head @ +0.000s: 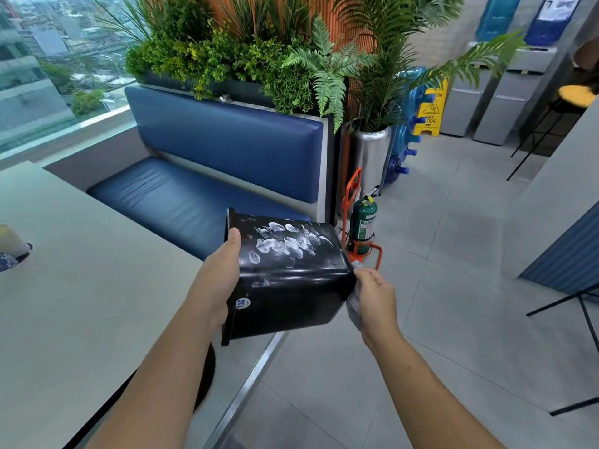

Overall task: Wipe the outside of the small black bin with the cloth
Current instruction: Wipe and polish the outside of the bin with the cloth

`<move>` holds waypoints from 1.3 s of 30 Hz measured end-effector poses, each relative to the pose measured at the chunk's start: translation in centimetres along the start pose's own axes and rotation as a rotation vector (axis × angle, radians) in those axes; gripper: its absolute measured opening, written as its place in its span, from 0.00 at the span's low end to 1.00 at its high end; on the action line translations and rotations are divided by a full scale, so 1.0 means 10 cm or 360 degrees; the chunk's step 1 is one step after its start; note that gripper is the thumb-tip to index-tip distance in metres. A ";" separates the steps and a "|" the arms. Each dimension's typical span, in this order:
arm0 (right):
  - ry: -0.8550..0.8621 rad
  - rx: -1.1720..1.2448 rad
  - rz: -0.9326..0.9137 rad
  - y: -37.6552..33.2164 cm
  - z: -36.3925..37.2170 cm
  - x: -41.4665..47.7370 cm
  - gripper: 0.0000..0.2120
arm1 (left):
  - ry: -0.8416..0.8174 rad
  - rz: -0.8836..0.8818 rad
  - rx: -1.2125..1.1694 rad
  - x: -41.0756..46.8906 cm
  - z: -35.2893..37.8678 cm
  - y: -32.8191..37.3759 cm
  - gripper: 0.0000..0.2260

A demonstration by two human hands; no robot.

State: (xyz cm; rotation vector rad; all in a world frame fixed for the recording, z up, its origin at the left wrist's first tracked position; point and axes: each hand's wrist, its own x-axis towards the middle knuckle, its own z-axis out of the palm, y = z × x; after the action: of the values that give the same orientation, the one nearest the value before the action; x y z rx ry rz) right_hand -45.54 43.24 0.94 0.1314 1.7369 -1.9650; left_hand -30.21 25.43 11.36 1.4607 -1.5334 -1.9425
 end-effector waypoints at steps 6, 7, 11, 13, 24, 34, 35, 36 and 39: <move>0.0031 -0.0023 0.0021 0.05 -0.03 -0.01 0.07 | -0.0273 -0.0011 -0.0048 -0.08 -0.02 -0.01 0.19; 0.0028 -0.0039 0.0022 0.06 -0.02 -0.01 0.07 | -0.0272 0.0004 -0.0047 -0.09 -0.01 -0.01 0.21; 0.0022 -0.0067 -0.0001 0.03 -0.01 0.03 0.09 | -0.0173 -0.0013 -0.0109 -0.11 0.08 -0.05 0.33; 0.0084 -0.0215 -0.0169 -0.03 -0.01 0.06 0.07 | -0.0168 -0.0119 -0.0248 -0.08 0.08 -0.06 0.38; -0.0015 -0.0889 -0.1403 0.01 0.38 -0.47 0.14 | 0.0104 -0.0062 -0.0853 -0.07 0.27 -0.01 0.21; -0.0195 -0.0910 -0.1539 0.23 0.63 -0.58 0.14 | 0.0036 -0.0022 -0.0945 -0.04 0.33 -0.11 0.26; -0.0108 -0.0906 -0.1469 0.20 0.58 -0.50 0.14 | 0.0052 -0.0012 -0.0954 -0.04 0.30 -0.12 0.26; -0.0057 -0.0916 -0.1432 0.17 0.56 -0.45 0.14 | 0.0069 0.0009 -0.0964 -0.05 0.30 -0.12 0.25; -0.0216 -0.0999 -0.1587 0.17 0.65 -0.61 0.15 | 0.0135 0.0050 -0.0977 -0.06 0.31 -0.12 0.22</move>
State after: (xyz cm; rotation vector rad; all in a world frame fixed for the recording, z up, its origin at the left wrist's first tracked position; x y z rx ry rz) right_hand -37.87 38.82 2.94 -1.2598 2.4753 -1.7601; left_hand -32.11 28.11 10.47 1.2115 -0.8012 -2.0442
